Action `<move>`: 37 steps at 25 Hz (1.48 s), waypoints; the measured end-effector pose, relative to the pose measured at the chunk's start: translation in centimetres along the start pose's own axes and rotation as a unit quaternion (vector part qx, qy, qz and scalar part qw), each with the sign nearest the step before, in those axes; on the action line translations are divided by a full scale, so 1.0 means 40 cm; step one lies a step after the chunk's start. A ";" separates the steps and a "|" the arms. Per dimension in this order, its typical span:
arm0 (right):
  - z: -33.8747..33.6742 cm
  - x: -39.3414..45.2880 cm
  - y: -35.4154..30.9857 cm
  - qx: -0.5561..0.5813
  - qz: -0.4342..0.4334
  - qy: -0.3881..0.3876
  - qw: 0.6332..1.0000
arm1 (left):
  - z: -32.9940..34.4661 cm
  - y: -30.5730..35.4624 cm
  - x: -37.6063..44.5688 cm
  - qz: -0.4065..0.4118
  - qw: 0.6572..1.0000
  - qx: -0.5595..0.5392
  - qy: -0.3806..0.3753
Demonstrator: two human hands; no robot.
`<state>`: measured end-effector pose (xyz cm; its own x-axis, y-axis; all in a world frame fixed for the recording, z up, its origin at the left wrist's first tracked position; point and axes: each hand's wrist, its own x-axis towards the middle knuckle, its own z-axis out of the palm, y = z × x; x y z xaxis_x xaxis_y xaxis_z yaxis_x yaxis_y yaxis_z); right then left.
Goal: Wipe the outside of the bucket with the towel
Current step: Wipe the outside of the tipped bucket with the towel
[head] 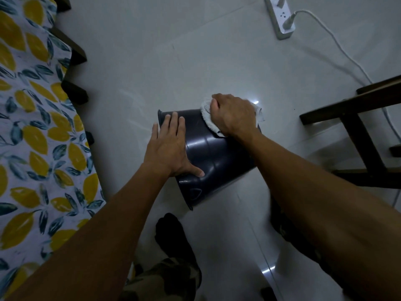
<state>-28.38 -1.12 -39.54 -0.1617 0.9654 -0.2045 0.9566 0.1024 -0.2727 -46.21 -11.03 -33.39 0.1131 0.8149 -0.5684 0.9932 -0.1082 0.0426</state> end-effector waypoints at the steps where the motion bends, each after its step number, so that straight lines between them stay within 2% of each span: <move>1: 0.006 -0.014 -0.002 0.000 -0.006 0.014 1.000 | 0.007 0.002 -0.009 -0.001 1.000 -0.004 0.000; 7: 0.036 -0.217 0.018 0.024 0.011 0.093 0.995 | -0.005 -0.004 0.010 -0.012 1.000 -0.025 -0.006; 12: 0.102 -0.457 0.007 0.034 -0.097 0.075 0.992 | 0.014 0.008 -0.007 -0.005 1.000 -0.020 0.011; 16: 0.075 -0.363 -0.029 0.010 -0.162 0.090 0.983 | 0.024 0.011 -0.014 0.002 0.999 -0.029 0.028; 18: 0.052 -0.271 -0.059 -0.006 -0.166 0.058 0.984 | 0.026 0.011 -0.020 0.000 0.999 -0.045 0.021; 22: 0.006 -0.080 -0.121 0.053 -0.090 -0.017 0.994 | 0.024 0.018 -0.020 -0.003 0.999 -0.039 0.021; 24: -0.018 -0.001 -0.105 0.027 -0.065 -0.100 0.992 | 0.015 0.022 -0.019 -0.010 0.999 -0.028 0.024; 26: -0.041 0.044 -0.051 0.007 0.017 -0.161 0.987 | 0.010 0.025 -0.020 -0.017 0.999 -0.028 0.026; 29: -0.056 0.023 0.034 0.014 0.119 -0.104 0.987 | 0.005 0.028 -0.015 -0.020 0.999 -0.039 0.015; 33: -0.063 -0.061 0.093 0.136 0.243 -0.050 0.959 | 0.008 0.040 -0.033 -0.030 0.998 -0.055 0.026; 37: -0.069 -0.115 0.131 0.211 0.289 -0.034 0.933 | 0.013 0.080 -0.077 -0.013 0.998 -0.041 0.052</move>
<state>-21.94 -4.35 -37.44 0.3227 0.8119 -0.4865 0.7105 -0.5474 -0.4422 -43.38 -14.20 -31.93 0.0848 0.8718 -0.4824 0.9943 -0.0422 0.0984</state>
